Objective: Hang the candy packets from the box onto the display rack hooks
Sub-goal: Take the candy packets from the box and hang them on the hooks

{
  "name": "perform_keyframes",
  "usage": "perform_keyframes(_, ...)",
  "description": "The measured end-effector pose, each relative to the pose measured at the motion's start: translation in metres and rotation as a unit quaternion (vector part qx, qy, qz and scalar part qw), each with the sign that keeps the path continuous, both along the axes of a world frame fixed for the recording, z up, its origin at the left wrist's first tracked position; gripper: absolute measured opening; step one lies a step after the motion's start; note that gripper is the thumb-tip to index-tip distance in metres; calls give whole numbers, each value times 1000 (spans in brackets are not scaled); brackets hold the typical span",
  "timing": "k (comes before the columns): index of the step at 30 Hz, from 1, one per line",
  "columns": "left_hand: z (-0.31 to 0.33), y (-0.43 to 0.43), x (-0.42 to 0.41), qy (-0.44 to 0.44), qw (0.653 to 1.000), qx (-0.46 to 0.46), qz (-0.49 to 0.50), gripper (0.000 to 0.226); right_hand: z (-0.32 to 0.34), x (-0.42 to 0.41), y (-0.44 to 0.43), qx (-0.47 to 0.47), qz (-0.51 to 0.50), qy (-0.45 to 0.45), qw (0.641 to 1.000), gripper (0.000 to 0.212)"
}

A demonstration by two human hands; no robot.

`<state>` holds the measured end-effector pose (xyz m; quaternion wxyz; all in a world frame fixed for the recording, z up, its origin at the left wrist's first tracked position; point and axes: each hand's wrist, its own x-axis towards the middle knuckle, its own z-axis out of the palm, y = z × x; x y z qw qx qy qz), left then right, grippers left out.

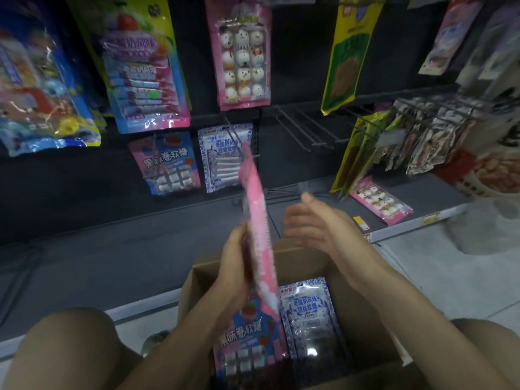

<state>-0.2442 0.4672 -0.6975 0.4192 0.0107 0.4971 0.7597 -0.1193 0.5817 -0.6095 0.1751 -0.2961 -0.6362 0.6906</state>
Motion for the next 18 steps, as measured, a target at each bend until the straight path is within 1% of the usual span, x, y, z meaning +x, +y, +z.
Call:
perform_keyframes(1,6,3,-1,24,1000,2,15,43,7,0,5,-11,11,7,1000,62)
perform_keyframes(2,11,7,-5,51,998,-1,36,40,14,-1,10,-12,27,12,999,67)
perform_keyframes(3,17,8,-7,82,995,-12,60,31,20,-1,14,3,43,14,999,66)
perform_keyframes(5,26,9,-13,143,985,-35,92,15,30,-5,21,55,48,16,997,54)
perform_keyframes(7,41,9,-13,195,976,-30,90,15,35,-12,28,97,19,23,995,44)
perform_keyframes(9,56,10,-13,248,965,-33,80,18,41,-21,34,109,-6,39,993,38)
perform_keyframes(13,85,14,-21,312,948,-39,55,14,53,-40,46,138,-42,86,986,21)
perform_keyframes(18,121,20,-48,422,903,-72,25,12,78,-59,68,182,-39,134,973,16)
